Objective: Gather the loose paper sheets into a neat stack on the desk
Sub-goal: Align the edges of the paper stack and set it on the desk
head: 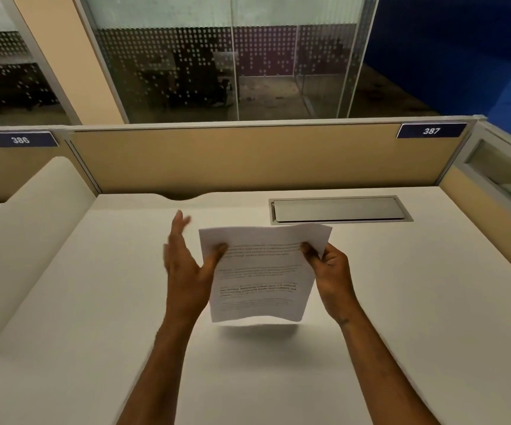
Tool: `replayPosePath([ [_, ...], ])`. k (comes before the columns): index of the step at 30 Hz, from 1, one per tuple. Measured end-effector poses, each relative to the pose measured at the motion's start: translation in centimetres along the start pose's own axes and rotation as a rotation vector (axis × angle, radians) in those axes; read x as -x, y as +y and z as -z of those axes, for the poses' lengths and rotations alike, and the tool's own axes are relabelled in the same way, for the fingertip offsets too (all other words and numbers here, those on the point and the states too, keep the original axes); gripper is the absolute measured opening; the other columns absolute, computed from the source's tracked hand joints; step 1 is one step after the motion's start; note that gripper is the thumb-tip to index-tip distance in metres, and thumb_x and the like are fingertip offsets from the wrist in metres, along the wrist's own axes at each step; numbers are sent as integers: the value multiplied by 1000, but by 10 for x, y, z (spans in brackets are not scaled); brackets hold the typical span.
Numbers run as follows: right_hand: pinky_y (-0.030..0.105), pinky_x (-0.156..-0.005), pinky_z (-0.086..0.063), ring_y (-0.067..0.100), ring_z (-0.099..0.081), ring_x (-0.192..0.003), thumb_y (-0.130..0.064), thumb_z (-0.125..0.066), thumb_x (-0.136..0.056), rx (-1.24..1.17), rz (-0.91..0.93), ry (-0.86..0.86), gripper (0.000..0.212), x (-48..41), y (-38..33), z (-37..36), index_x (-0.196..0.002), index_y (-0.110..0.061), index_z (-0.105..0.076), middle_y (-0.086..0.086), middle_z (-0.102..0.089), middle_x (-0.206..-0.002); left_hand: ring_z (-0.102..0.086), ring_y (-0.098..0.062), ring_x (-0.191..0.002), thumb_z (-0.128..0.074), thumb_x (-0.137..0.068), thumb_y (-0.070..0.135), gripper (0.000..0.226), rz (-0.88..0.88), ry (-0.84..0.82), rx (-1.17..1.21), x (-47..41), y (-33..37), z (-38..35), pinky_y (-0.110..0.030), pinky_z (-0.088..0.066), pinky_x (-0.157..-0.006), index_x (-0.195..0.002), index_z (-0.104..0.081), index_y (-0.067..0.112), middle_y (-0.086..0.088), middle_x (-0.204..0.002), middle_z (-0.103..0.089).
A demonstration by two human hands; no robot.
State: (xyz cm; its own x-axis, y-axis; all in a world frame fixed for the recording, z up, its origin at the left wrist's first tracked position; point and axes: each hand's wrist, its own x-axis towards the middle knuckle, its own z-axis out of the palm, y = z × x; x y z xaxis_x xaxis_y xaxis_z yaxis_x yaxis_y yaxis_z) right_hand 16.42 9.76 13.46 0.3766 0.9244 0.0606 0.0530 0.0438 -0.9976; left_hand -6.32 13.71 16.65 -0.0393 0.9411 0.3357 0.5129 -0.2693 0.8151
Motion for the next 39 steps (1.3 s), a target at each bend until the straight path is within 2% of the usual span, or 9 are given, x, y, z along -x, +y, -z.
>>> replayPosePath([
  [2,30,-66,-62,22,-71,-83,-37,-53,-92,-7,15,-10,18,-1,-2,2,-97,-29,-69,-6,-75,-86,-60,6,-107,-55,-93,40,44,176,-122,361,8,-2,-5,-17,-52,-83,-135,-47,31,11,-126,-62],
  [5,28,-64,-61,21,-71,-83,-33,-54,-93,-20,26,-22,17,-2,-1,4,-99,-28,-69,-5,-75,-87,-67,2,-75,-41,-102,29,20,234,-80,462,14,-9,-15,-12,-52,-60,-100,-60,24,7,-91,-68],
  [12,22,-67,-57,8,-71,-85,-27,-52,-97,-40,-77,-107,19,4,31,1,-107,-25,-68,-9,-75,-93,-62,-8,-84,-32,-105,36,25,381,-22,497,38,-43,-51,-25,-52,-69,-104,-54,24,5,-95,-62],
  [22,16,-80,-55,2,-69,-101,-22,-56,-95,14,-261,-154,21,20,96,15,-112,-28,-66,-12,-74,-109,-62,-12,-95,-34,-106,25,25,441,-45,299,73,-103,-80,-16,-54,-67,-112,-54,11,-1,-105,-63],
  [27,10,-85,-48,-12,-64,-98,-17,-59,-96,221,-345,-200,29,31,134,19,-102,-44,-65,-31,-70,-100,-58,-8,-95,-38,-104,7,18,418,-156,159,89,-138,-86,-21,-49,-85,-109,-53,15,0,-105,-60],
  [30,4,-82,-46,-21,-61,-93,-18,-57,-97,285,-344,-203,25,28,143,18,-108,-38,-65,-40,-67,-93,-58,-9,-91,-38,-104,8,16,426,-224,86,87,-152,-86,-12,-44,-77,-104,-53,15,-3,-103,-61],
  [33,21,-86,-55,1,-68,-95,-22,-57,-96,291,-371,-167,16,14,146,17,-104,-25,-71,-16,-74,-100,-60,-13,-86,-38,-104,16,20,400,-249,53,73,-158,-86,-15,-45,-67,-94,-54,11,-7,-96,-63],
  [35,35,-76,-54,23,-69,-86,-27,-58,-96,311,-389,-126,20,-1,141,13,-93,-11,-70,6,-75,-96,-61,-21,-81,-38,-104,19,26,393,-256,51,56,-156,-87,-20,-46,-64,-90,-54,5,-8,-89,-62],
  [39,34,-68,-49,25,-65,-81,-28,-57,-95,305,-380,-49,20,-43,121,-8,-85,-13,-65,10,-73,-92,-59,-20,-75,-37,-105,25,31,395,-283,38,2,-147,-85,-38,-56,-62,-91,-53,2,-6,-84,-61],
])
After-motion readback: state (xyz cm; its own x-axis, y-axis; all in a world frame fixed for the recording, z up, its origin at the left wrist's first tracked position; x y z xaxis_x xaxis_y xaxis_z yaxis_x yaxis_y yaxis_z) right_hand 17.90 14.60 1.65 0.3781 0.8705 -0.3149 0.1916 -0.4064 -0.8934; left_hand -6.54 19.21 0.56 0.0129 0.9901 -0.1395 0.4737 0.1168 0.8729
